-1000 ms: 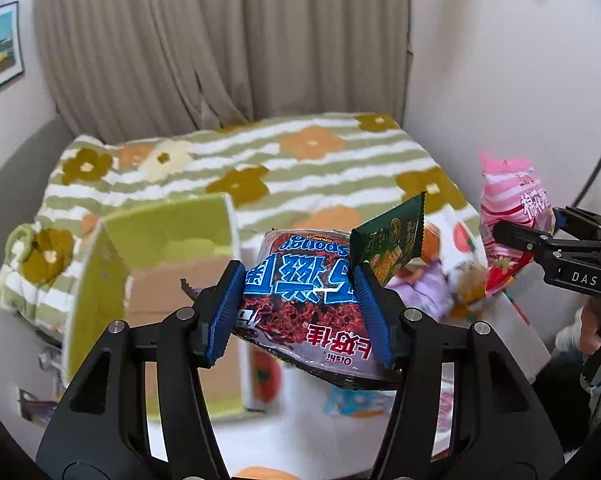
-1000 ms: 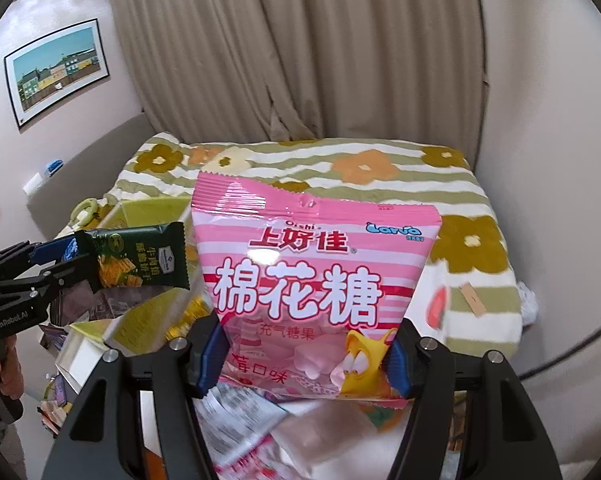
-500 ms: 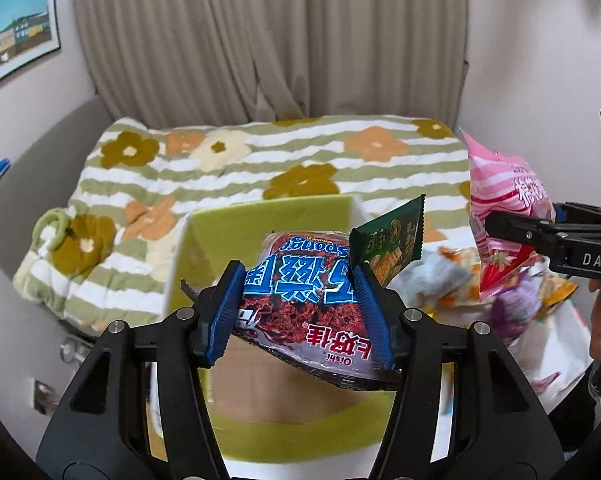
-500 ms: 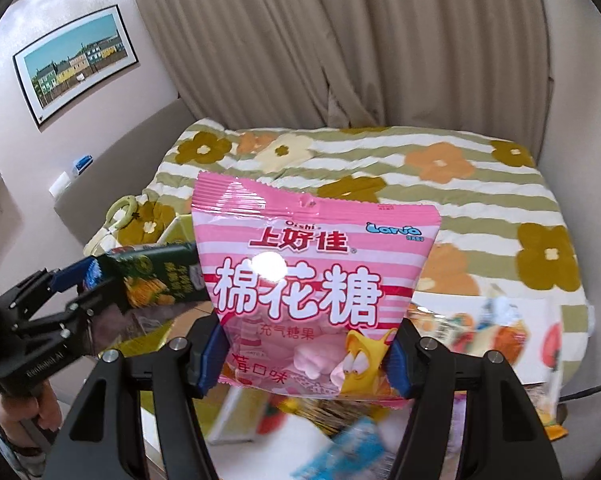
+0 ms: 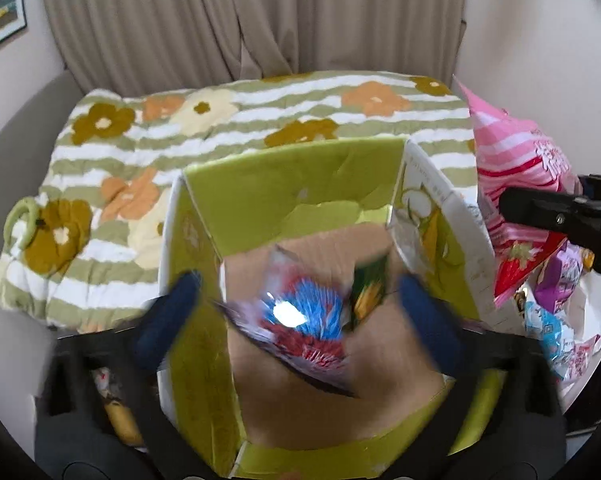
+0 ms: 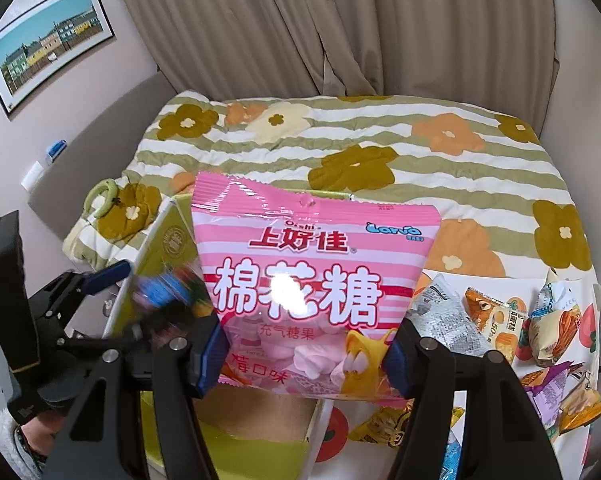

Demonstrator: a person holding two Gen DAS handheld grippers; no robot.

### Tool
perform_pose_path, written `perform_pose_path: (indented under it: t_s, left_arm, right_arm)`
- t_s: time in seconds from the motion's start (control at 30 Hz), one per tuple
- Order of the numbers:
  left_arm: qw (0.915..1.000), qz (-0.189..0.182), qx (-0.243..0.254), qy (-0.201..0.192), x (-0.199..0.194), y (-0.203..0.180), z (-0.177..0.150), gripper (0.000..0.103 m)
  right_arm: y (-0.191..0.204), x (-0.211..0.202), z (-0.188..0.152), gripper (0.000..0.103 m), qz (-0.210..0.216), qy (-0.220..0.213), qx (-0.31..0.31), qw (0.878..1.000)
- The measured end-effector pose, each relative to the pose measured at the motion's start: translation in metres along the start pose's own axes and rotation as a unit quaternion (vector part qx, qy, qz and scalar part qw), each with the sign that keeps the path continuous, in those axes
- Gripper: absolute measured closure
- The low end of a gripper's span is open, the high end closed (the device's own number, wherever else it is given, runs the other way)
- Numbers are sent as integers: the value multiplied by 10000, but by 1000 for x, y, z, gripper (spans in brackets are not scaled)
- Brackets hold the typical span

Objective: Organize snacks
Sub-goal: 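Carry both bags over the yellow-green box and release them inside, then move both tools back to the snack pile on the table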

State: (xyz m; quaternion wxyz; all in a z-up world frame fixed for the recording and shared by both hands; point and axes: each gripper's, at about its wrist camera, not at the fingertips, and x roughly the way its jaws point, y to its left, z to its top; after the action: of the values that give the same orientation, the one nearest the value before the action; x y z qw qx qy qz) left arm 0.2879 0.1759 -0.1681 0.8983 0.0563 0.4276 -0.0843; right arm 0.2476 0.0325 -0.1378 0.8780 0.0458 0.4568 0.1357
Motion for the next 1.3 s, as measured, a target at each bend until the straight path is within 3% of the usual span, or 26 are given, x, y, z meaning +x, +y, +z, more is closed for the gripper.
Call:
perform_pose_path:
  t_s: [0.23, 0.63, 0.7, 0.73, 0.77, 0.83, 1.1, 1.3]
  left_arm:
    - [9993, 271, 124, 216, -8, -6, -22, 0]
    - [9980, 501, -12, 378, -4, 3, -20, 0]
    - [9979, 518, -25, 395, -2, 5, -20, 0]
    - [9978, 523, -30, 397, -1, 6, -21, 0]
    - [9978, 535, -36, 398, 0, 7, -21, 0]
    - [9976, 550, -58, 417, 1, 8, -23, 0]
    - [9974, 549, -163, 435, -6, 12, -28, 0]
    - [9980, 570, -124, 247, -34, 7, -26, 0]
  right_arm:
    - [2, 15, 3, 42, -110, 137, -347, 9992]
    - [31, 80, 33, 41, 318, 668, -763, 9943]
    - [31, 86, 34, 38, 363, 716, -690, 9944]
    - [31, 87, 33, 29, 395, 729, -618, 9946]
    - [29, 88, 33, 12, 413, 708, -530, 9952]
    - [27, 87, 31, 0, 435, 652, -434, 9960]
    - [32, 70, 22, 0, 282, 511, -601, 9965]
    - [35, 34, 20, 0, 277, 196, -633, 9974]
